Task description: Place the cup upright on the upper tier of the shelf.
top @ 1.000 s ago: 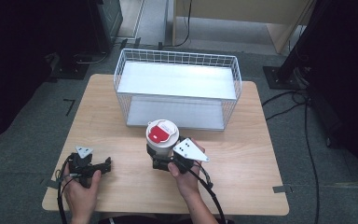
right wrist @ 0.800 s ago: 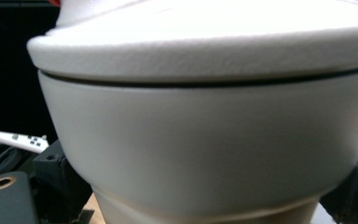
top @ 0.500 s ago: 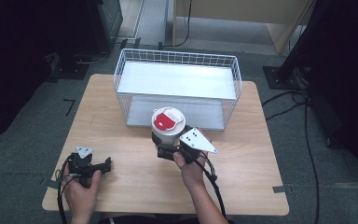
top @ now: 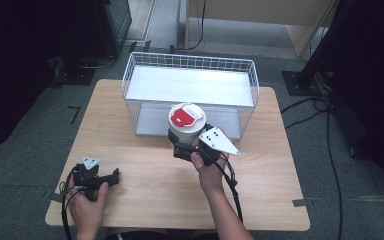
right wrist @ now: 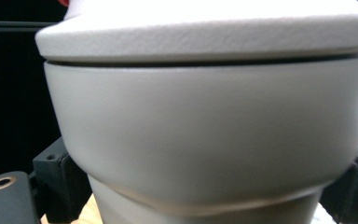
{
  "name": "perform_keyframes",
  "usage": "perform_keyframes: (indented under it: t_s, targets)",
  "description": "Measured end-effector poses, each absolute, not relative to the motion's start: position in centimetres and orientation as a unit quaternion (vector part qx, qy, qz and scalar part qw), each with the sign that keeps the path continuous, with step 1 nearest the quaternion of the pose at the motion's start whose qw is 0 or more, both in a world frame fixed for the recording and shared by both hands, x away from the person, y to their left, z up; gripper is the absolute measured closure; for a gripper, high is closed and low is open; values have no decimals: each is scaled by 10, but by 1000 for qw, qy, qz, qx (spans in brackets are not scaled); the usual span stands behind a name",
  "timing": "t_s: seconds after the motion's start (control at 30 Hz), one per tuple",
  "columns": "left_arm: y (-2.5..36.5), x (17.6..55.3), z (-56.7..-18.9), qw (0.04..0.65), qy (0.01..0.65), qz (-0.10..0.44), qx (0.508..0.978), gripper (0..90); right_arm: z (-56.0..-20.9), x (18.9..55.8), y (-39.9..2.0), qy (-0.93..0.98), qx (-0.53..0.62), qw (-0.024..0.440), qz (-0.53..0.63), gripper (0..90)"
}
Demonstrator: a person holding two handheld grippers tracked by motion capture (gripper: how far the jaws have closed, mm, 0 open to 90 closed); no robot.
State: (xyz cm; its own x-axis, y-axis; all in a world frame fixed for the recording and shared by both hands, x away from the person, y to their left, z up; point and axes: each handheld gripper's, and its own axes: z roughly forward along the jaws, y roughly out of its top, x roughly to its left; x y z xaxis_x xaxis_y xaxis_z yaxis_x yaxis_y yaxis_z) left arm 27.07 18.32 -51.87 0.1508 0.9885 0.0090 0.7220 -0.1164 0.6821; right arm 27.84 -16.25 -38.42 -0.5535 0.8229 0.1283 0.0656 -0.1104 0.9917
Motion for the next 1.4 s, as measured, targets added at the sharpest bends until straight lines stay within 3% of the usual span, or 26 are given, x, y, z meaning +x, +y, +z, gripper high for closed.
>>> perform_keyframes:
  t_s: [0.63,1.4]
  targets:
    - [183,271,-519,276,605,243,706,0,-343,300,-171,585,362,337,643,85]
    - [183,271,-519,277,606,243,705,0,-315,339,-172,580,364,356,636,86]
